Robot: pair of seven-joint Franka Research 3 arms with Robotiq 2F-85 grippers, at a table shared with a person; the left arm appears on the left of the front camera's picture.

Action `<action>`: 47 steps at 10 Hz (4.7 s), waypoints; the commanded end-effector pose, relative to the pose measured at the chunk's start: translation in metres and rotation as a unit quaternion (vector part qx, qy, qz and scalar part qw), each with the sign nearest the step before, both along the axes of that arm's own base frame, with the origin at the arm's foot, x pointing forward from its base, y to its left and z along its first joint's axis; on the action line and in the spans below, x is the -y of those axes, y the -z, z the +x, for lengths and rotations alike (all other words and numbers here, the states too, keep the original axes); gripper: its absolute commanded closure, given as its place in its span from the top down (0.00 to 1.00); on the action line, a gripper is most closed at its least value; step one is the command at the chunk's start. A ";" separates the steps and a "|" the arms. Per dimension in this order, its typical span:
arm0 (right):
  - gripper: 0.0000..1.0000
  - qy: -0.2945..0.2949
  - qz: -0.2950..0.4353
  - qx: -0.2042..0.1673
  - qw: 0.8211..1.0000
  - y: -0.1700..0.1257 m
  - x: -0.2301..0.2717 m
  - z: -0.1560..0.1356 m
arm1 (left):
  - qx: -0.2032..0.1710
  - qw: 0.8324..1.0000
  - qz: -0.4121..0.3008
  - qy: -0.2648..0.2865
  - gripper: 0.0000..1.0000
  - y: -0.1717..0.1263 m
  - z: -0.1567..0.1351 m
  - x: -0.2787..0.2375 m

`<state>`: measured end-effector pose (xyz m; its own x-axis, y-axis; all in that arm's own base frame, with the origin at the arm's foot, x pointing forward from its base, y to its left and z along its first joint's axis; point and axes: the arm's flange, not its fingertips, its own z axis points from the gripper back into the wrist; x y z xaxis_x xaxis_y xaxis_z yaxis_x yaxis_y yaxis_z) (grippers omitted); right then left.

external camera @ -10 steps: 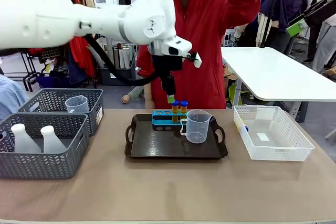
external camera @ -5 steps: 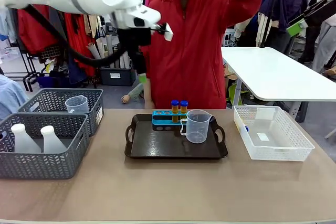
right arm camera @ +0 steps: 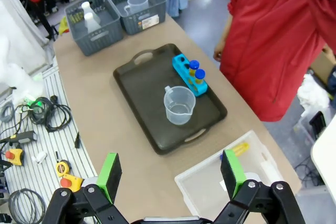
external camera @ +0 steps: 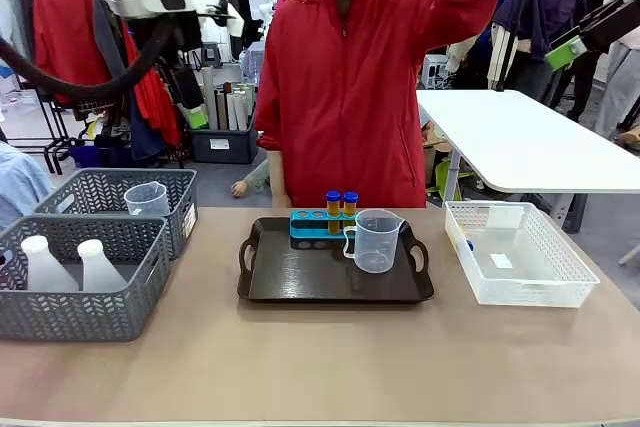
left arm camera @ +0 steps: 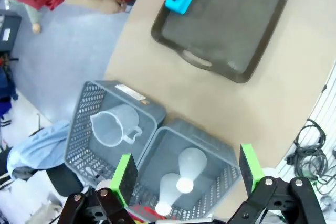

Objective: Prepare the laboratory tools.
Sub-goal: Pick up one Small flask and place it on the Handle tray.

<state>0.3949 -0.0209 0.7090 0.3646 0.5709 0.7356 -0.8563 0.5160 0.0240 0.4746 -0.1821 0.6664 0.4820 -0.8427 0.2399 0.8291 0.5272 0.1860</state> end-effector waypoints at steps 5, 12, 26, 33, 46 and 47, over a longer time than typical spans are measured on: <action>1.00 -0.005 0.005 0.003 1.000 -0.001 -0.001 -0.001 | -0.005 1.000 0.004 0.013 1.00 0.004 0.003 0.012; 1.00 -0.005 0.005 0.003 1.000 -0.001 -0.001 -0.001 | -0.042 0.977 -0.022 -0.207 1.00 0.017 0.014 -0.095; 1.00 -0.005 0.005 0.003 1.000 -0.001 -0.001 -0.001 | -0.107 0.882 -0.066 -0.455 1.00 0.184 0.000 -0.288; 1.00 -0.005 0.005 0.003 1.000 -0.001 -0.001 -0.001 | -0.111 0.878 -0.058 -0.461 1.00 0.193 0.005 -0.298; 1.00 -0.005 0.005 0.003 1.000 -0.001 -0.001 -0.001 | -0.087 0.880 -0.030 -0.466 1.00 0.242 -0.008 -0.284; 1.00 -0.005 0.005 0.003 1.000 -0.001 -0.001 -0.001 | -0.089 0.880 -0.030 -0.465 1.00 0.242 -0.008 -0.285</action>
<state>0.3948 -0.0209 0.7089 0.3658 0.5715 0.7346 -0.8555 0.5172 0.0236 0.4660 0.1036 0.4262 0.9915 -0.0624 0.1142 0.0596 0.9978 0.0276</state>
